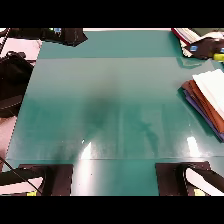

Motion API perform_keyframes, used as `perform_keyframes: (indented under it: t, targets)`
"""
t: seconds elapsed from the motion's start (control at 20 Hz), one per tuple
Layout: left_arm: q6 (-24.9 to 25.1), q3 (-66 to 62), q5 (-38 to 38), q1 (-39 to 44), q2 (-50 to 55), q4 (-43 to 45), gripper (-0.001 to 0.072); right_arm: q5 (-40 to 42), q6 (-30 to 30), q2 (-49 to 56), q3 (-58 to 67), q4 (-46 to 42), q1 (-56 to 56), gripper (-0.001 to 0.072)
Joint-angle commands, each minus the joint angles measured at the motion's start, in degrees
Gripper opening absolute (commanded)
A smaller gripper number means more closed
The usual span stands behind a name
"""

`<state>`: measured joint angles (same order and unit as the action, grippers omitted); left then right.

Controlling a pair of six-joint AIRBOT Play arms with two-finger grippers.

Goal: Fold the shirts.

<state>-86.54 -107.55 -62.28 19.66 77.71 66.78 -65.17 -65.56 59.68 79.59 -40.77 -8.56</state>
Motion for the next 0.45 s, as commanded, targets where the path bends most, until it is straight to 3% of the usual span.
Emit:
perform_keyframes:
  t: [0.0,0.4]
  targets:
    - [-0.02,0.0,1.62,0.0,-0.04,0.07,0.0031,1.7,0.09,-0.02,0.07,0.11,5.33,0.0017]
    - [-0.02,0.0,4.87,0.0,-0.04,0.07,0.0031,1.73,0.07,-0.02,0.07,0.11,4.79,0.0017]
